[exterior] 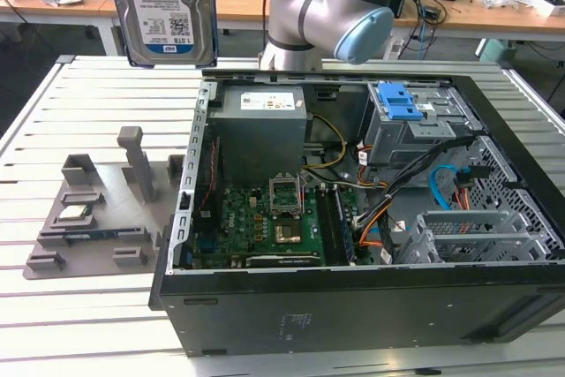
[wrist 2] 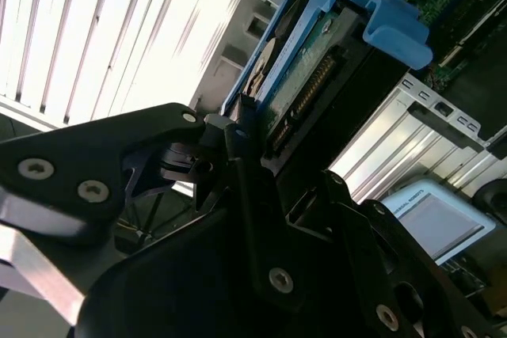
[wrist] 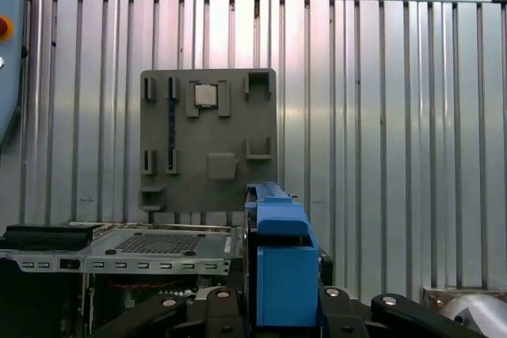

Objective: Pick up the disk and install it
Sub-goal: 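Pick up the disk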

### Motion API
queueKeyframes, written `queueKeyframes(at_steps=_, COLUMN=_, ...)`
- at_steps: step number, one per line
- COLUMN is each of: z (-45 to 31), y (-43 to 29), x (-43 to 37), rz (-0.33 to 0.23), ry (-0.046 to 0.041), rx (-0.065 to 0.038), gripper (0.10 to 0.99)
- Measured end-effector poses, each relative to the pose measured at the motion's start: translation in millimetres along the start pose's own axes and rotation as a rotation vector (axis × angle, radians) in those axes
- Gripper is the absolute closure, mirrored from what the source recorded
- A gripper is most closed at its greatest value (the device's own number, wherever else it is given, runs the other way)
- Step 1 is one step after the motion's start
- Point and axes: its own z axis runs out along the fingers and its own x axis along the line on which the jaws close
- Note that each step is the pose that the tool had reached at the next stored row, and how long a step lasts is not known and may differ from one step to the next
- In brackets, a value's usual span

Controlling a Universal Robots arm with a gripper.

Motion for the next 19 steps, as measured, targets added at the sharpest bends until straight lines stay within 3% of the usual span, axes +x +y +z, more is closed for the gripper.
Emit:
queueKeyframes(at_steps=12, z=-2.1, y=-36.7, x=0.3, rz=0.000, ry=0.0000, rx=0.000, gripper=0.725)
queueKeyframes(at_steps=19, z=-3.6, y=-63.5, x=0.6, rz=0.000, ry=0.0000, rx=0.000, gripper=0.725)
